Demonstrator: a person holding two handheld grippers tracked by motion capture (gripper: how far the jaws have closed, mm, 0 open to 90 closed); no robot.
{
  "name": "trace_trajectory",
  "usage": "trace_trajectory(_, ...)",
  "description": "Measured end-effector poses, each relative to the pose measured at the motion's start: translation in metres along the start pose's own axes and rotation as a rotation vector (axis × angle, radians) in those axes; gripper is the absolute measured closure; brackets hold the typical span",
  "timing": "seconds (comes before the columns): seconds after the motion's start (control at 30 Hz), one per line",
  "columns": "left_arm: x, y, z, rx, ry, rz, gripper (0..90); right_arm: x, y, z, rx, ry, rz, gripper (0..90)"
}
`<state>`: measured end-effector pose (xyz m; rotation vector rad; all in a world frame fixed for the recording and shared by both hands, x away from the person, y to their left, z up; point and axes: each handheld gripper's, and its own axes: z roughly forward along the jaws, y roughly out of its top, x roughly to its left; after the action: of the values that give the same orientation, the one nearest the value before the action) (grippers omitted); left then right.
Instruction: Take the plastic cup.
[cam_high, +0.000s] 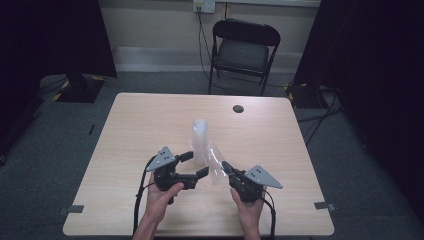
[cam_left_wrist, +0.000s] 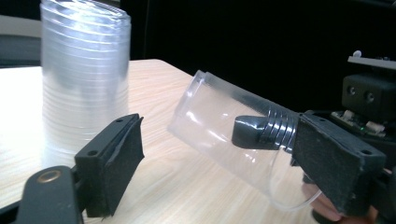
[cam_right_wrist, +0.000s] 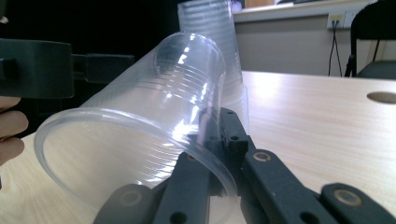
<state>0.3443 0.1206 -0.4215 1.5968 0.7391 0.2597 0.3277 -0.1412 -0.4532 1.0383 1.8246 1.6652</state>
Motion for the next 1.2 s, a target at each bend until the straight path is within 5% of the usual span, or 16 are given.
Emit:
trace_trajectory(0.33,0.004,-0.008,-0.002,0.058,-0.021,0.063,19.9,-0.005,-0.001,0.003,0.103,0.026,0.054,90.0)
trace_trajectory(0.67,0.002,-0.015,0.001,0.074,0.023,0.164,23.0,-0.012,0.004,0.003,0.192,0.037,0.107,89.3)
trace_trajectory(0.83,0.0,-0.018,0.004,0.135,0.051,0.22,23.0,-0.012,0.008,0.005,0.233,0.044,0.108,89.3)
trace_trajectory(1.2,-0.004,-0.024,0.012,0.175,0.082,0.292,25.1,-0.015,0.018,0.01,0.324,0.071,0.118,89.3)
